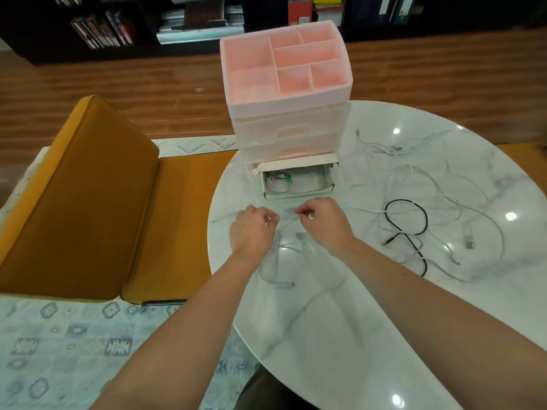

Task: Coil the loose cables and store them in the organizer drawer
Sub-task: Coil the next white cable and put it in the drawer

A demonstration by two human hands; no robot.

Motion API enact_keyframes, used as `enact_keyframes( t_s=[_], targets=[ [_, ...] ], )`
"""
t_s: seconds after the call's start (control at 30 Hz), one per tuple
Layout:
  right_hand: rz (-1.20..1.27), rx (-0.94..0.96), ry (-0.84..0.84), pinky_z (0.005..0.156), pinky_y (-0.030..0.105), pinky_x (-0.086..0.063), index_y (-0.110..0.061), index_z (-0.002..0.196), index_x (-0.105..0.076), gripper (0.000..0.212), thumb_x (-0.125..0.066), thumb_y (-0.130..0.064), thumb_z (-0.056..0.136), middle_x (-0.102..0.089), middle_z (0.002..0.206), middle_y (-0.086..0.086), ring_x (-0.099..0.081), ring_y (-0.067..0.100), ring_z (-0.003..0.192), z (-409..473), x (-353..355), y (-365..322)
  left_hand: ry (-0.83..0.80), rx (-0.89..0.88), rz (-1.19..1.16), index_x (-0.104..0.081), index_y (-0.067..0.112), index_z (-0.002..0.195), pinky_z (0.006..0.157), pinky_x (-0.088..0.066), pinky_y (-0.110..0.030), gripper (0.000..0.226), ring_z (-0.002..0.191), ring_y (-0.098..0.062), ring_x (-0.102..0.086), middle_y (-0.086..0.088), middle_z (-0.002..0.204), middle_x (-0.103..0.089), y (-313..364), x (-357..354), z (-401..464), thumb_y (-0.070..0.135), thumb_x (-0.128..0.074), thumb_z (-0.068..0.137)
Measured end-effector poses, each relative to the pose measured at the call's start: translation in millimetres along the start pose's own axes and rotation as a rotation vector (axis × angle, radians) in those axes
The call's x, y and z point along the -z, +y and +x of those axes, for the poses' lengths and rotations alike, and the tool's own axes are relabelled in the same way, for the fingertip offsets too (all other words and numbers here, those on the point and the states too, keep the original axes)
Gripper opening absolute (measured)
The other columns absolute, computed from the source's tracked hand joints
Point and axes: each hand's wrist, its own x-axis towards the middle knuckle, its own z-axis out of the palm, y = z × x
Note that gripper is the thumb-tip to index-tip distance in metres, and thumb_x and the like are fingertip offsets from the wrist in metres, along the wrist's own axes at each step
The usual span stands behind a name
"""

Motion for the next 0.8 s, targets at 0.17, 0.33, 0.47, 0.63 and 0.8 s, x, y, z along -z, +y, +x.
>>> enact_keyframes(
  t_s=[0.17, 0.33, 0.47, 0.63, 0.8],
  targets=[
    [-0.218, 0.086, -0.077, 0.094, 0.032, -0.04, -0.026, 0.1, -0.075, 0.019, -0.061, -0.02, 0.089, -0.072, 0.099, -0.007, -0.057, 0.019, 0.1, -28, -7, 3, -0.132, 0.014, 0.131, -0.069, 0.036, 0.106, 0.089, -0.044, -0.034, 0.038, 0.102, -0.016, -0.056, 0.01, 0.105, -0.064, -19, -4, -35, 0.065, -0.058, 0.083],
    [-0.262, 0.101, -0.078, 0.099, 0.031, -0.038, -0.026, 0.105, -0.074, 0.02, -0.06, -0.021, 0.091, -0.071, 0.104, -0.003, -0.057, 0.02, 0.104, -38, -11, 1, -0.142, -0.011, 0.201, -0.07, 0.036, 0.113, 0.087, -0.036, -0.033, 0.027, 0.107, -0.017, -0.054, 0.007, 0.109, -0.068, -39, -1, -54, 0.048, -0.057, 0.093],
    [-0.231, 0.121, -0.117, 0.1, 0.028, -0.034, -0.026, 0.116, -0.07, 0.026, -0.062, -0.024, 0.091, -0.068, 0.112, -0.003, -0.055, 0.02, 0.11, -42, -12, -7, -0.051, 0.039, 0.047, -0.071, 0.032, 0.105, 0.087, -0.043, -0.035, 0.021, 0.103, -0.018, -0.058, 0.007, 0.108, -0.069, -38, 9, -53, 0.03, -0.051, 0.099],
    [-0.111, 0.169, -0.113, 0.1, 0.032, -0.036, -0.03, 0.12, -0.066, 0.032, -0.067, -0.031, 0.088, -0.062, 0.116, 0.0, -0.048, 0.023, 0.115, -39, -10, -28, 0.017, 0.05, -0.399, -0.063, 0.016, 0.106, 0.073, -0.045, -0.025, 0.021, 0.089, -0.015, -0.059, 0.003, 0.094, -0.065, -20, 41, -46, 0.024, -0.044, 0.103],
    [0.272, -0.029, -0.084, 0.08, 0.029, -0.045, -0.018, 0.093, -0.066, 0.011, -0.07, -0.026, 0.087, -0.067, 0.096, -0.003, -0.06, 0.016, 0.094, -27, 9, -64, 0.058, 0.049, -0.646, -0.06, 0.017, 0.105, 0.06, -0.04, -0.007, 0.019, 0.076, -0.004, -0.052, 0.011, 0.083, -0.057, -5, 77, -41, 0.028, -0.045, 0.103]
  ],
)
